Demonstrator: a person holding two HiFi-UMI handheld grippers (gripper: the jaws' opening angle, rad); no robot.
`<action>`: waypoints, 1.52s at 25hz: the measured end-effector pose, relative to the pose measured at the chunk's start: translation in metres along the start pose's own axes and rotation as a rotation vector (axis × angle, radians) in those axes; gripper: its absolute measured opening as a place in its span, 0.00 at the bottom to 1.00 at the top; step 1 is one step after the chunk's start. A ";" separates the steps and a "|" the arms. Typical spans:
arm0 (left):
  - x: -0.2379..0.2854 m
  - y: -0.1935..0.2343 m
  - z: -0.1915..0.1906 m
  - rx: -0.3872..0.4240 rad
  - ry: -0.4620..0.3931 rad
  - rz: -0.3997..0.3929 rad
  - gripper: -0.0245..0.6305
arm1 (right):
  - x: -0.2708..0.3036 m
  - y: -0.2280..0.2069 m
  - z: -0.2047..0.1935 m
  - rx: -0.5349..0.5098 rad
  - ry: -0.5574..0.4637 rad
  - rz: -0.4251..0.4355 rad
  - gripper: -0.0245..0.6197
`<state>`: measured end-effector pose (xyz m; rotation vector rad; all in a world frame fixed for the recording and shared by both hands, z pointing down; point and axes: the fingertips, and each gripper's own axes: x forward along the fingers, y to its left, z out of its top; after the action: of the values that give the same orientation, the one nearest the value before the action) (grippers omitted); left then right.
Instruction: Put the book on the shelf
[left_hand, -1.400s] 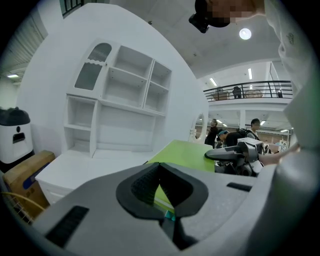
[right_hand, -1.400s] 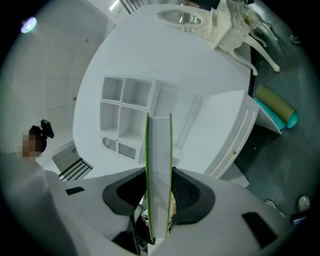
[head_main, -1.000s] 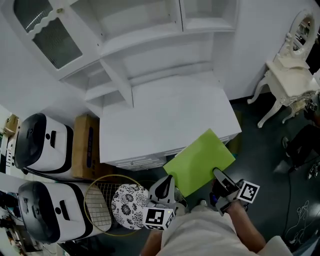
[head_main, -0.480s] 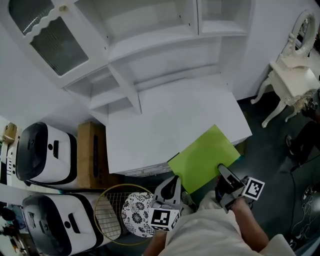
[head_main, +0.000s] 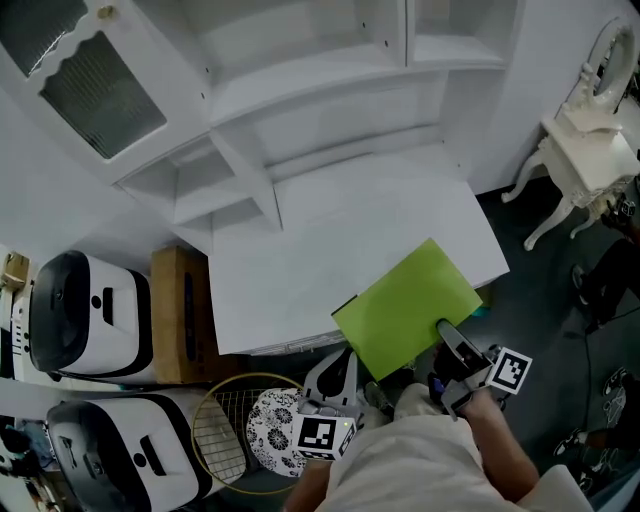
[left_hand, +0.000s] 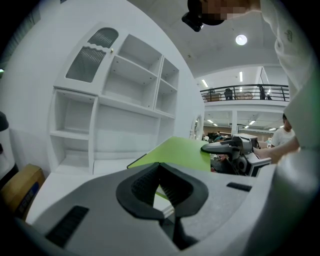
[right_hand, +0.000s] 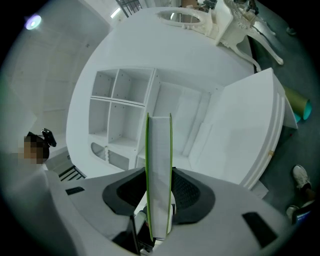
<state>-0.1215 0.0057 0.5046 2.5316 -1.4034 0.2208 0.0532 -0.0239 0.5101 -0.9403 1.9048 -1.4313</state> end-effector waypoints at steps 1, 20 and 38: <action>0.004 0.002 0.002 -0.002 -0.002 0.005 0.04 | 0.004 -0.001 0.004 -0.003 0.004 -0.001 0.28; 0.113 0.003 0.051 -0.009 -0.028 0.097 0.04 | 0.074 -0.001 0.131 -0.017 0.053 0.093 0.28; 0.147 0.034 0.077 -0.009 -0.037 0.173 0.04 | 0.131 0.039 0.188 0.020 0.037 0.184 0.28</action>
<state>-0.0713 -0.1527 0.4714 2.4196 -1.6361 0.1982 0.1160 -0.2279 0.4189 -0.7133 1.9450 -1.3646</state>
